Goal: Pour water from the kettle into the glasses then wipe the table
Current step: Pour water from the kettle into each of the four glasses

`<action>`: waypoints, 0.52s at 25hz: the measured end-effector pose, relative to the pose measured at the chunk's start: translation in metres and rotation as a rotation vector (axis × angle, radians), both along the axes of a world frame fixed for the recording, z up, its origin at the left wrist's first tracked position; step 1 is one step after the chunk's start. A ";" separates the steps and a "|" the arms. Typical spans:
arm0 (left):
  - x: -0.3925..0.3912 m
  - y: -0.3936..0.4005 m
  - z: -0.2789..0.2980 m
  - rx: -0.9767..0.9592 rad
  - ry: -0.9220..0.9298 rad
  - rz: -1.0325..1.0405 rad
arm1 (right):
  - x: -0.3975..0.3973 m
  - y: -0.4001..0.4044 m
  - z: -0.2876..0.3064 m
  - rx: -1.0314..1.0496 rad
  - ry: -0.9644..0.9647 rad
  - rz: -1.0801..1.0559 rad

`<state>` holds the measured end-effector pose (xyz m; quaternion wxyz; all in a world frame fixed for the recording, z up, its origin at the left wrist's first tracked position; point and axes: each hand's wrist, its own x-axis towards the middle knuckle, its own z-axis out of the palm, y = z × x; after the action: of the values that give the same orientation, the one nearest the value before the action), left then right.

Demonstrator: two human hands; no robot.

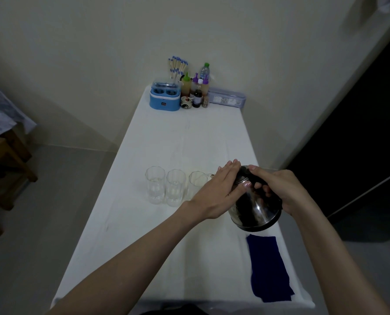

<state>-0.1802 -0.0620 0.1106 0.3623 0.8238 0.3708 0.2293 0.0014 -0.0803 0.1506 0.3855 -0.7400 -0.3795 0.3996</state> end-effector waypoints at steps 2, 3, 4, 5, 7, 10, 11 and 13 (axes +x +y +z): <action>0.000 0.000 0.000 0.000 0.006 -0.001 | 0.000 0.000 0.000 -0.001 0.002 0.002; 0.000 0.000 0.000 -0.001 0.008 -0.003 | 0.000 0.000 0.001 -0.002 0.001 0.003; 0.000 0.000 0.000 -0.002 0.008 -0.005 | 0.000 0.000 0.001 -0.001 -0.002 0.003; 0.000 0.000 0.000 -0.004 0.007 -0.007 | 0.000 -0.001 0.001 0.000 -0.005 0.003; 0.000 0.000 -0.002 -0.004 0.004 -0.009 | -0.001 -0.001 0.001 0.002 -0.006 0.005; 0.000 0.001 -0.003 -0.003 0.001 -0.010 | -0.002 -0.001 0.001 0.001 0.007 -0.002; 0.000 0.001 -0.003 -0.002 0.002 -0.010 | -0.003 -0.001 0.002 -0.002 0.009 -0.006; 0.000 0.001 -0.004 0.001 0.002 -0.010 | -0.003 -0.001 0.002 -0.006 0.012 -0.015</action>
<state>-0.1806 -0.0608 0.1064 0.3627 0.8261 0.3668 0.2269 -0.0018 -0.0817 0.1527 0.3886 -0.7416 -0.3705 0.4021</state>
